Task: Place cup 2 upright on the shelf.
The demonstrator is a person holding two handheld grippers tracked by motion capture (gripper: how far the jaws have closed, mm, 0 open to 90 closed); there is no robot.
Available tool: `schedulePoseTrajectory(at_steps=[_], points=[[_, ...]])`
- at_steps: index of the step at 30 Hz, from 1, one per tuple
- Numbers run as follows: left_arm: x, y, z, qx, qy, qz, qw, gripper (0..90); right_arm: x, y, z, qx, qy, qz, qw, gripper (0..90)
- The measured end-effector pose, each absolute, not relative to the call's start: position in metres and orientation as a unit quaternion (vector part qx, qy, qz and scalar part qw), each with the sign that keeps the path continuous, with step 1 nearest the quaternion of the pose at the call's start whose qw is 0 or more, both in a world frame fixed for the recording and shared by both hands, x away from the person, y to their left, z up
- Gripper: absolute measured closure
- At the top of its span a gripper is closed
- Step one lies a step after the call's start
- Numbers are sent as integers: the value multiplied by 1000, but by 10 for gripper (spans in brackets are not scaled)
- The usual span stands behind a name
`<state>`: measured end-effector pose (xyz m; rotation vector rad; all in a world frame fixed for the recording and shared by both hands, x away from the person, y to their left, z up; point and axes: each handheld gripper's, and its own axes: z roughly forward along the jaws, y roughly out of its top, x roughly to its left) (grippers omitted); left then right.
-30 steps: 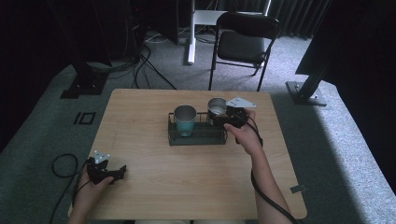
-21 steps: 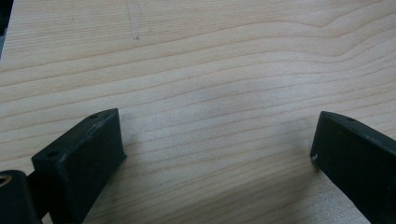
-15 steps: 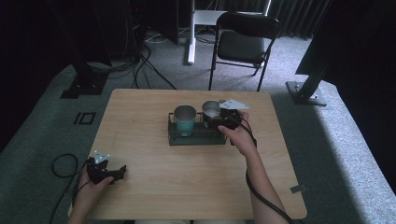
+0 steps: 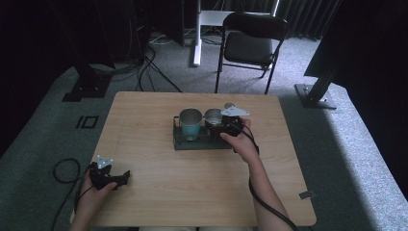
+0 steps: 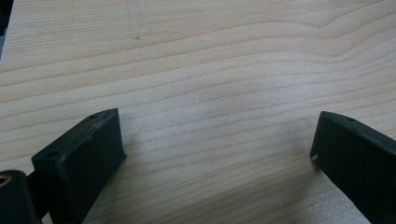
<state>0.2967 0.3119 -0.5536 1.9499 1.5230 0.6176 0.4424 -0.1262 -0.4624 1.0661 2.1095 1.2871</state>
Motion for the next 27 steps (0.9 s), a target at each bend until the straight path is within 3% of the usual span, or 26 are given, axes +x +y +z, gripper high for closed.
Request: schedulePoseTrajectory(at_steps=[27], points=[[297,312,-554,732,571,232,291,31,443,-117,-479,371,783,446,225,181]])
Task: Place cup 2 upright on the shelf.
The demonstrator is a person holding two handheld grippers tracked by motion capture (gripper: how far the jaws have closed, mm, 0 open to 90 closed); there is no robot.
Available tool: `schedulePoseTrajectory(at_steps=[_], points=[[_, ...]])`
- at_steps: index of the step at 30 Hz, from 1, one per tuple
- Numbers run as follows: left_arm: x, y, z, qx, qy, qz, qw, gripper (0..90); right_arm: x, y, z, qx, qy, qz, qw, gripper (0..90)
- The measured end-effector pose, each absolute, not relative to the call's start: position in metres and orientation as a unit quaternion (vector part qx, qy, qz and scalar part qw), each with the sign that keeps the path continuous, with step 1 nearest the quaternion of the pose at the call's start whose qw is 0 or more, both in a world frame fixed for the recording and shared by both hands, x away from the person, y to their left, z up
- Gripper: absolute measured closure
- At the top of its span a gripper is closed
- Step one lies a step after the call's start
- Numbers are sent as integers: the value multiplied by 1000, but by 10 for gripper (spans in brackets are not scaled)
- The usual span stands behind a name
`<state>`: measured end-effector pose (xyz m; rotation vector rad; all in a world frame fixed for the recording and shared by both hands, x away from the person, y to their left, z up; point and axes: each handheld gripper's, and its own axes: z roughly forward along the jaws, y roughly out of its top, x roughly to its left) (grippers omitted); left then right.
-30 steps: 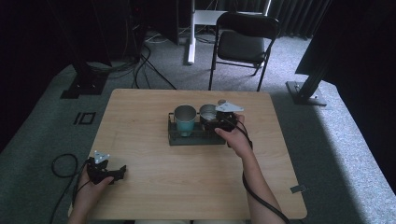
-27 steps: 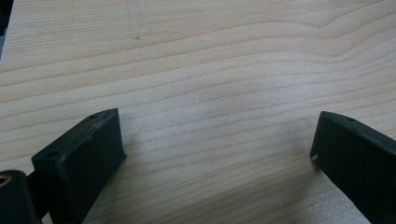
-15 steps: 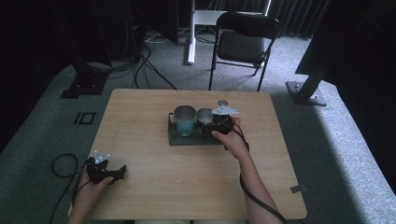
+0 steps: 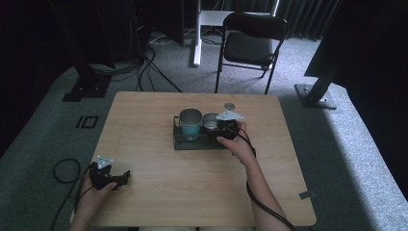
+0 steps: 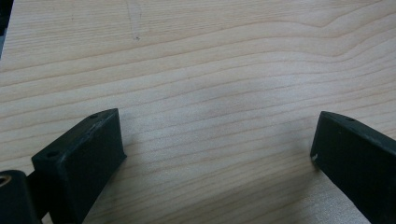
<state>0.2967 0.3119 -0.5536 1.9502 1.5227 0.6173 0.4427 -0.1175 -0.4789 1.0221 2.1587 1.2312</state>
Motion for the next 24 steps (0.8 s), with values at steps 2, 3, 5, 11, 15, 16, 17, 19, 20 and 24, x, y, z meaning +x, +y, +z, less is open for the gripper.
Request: schedulePoseTrajectory(at_steps=[2,3,5,11,15,16,17,19,20,24], points=[[297,312,-554,731,571,232,291,31,443,-118,-479,371,783,448,222,181],[297,312,-554,732,571,232,291,31,443,-118,-480,372,781,449,221,181],[297,312,-554,732,571,232,291,31,443,-118,-480,375,781,449,220,181],[297,312,-554,732,571,232,291,31,444,-118,-478,385,780,445,211,178],[297,312,-554,732,571,231,291,31,445,-119,-477,381,785,444,204,177],[297,312,-554,732,571,231,291,31,445,-119,-477,381,785,444,204,177],[297,312,-554,732,571,232,291,31,444,-121,-476,381,785,446,200,160],[297,312,-554,732,571,232,291,31,443,-122,-475,380,783,452,197,142],[297,312,-554,732,571,232,291,31,443,-122,-475,380,783,452,197,142],[297,312,-554,732,571,232,291,31,440,-127,-470,378,786,451,190,127]])
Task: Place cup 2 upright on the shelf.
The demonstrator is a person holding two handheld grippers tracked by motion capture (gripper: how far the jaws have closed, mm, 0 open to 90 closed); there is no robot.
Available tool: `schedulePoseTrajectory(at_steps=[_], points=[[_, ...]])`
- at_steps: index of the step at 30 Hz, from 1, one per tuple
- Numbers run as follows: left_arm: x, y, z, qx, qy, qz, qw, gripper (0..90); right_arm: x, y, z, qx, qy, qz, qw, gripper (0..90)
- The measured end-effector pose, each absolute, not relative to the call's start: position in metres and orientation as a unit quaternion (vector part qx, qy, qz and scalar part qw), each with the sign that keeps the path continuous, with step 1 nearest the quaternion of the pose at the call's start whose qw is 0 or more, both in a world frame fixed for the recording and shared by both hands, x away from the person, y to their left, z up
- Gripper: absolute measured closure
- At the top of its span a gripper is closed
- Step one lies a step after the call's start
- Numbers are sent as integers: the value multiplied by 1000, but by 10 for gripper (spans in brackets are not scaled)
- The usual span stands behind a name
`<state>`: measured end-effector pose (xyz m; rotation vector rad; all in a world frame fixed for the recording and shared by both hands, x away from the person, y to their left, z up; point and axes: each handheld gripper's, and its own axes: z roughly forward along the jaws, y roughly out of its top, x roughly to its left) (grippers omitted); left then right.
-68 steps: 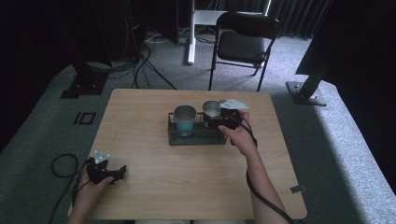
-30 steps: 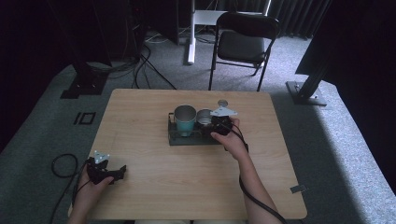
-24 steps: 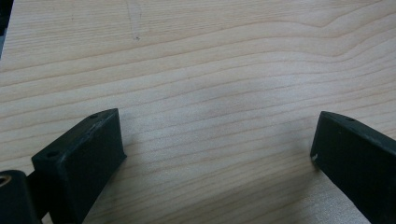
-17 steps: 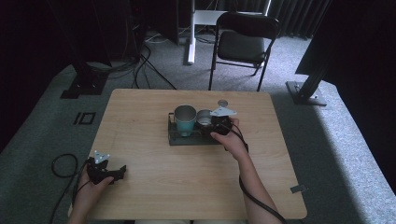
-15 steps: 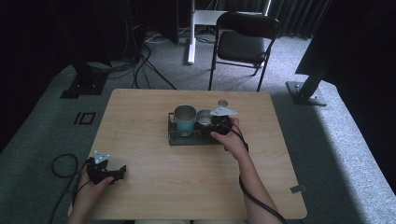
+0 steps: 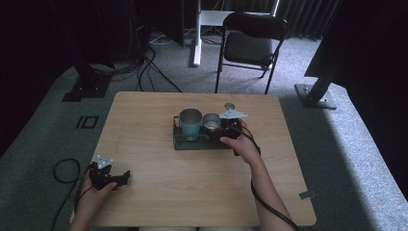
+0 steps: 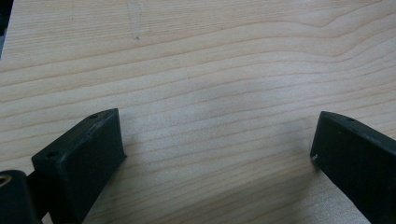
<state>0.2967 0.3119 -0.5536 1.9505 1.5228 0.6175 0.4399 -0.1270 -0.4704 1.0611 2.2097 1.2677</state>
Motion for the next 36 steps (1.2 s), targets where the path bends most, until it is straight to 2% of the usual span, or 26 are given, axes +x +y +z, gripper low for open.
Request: schedulePoseTrajectory(at_steps=[36], points=[[297,312,-554,732,571,232,291,31,411,-172,-461,378,763,484,201,123]])
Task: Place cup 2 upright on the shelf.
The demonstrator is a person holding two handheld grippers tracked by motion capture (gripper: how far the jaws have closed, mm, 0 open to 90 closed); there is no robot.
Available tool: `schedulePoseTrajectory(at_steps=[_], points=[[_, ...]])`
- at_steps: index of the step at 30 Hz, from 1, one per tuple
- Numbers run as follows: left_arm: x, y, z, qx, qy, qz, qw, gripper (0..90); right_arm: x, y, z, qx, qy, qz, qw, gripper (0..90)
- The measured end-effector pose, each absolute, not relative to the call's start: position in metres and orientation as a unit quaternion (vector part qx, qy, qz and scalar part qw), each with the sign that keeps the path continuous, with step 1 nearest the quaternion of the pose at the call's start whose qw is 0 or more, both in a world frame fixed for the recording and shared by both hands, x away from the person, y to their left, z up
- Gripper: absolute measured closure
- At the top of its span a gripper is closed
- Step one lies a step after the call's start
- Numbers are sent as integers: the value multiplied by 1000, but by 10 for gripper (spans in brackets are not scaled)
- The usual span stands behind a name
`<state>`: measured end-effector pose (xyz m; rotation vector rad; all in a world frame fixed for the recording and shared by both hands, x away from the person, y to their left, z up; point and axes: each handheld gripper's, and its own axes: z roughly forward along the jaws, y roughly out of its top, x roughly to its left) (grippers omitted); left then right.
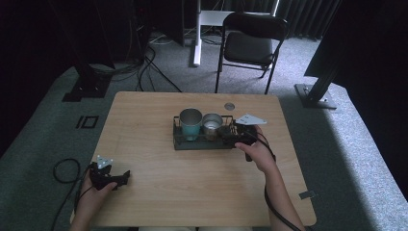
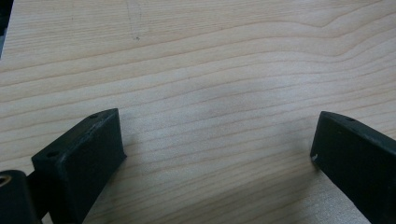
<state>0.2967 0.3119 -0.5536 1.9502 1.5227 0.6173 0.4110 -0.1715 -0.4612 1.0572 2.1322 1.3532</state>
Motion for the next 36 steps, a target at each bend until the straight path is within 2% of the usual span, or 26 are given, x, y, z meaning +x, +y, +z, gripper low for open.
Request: schedulePoseTrajectory(at_steps=[16,26,36], points=[[297,312,-554,732,571,232,291,31,392,-198,-465,375,760,491,199,123],[297,312,-554,731,571,232,292,31,378,-219,-469,377,768,473,213,127],[297,312,-554,731,571,232,291,31,367,-228,-486,372,783,455,204,136]])
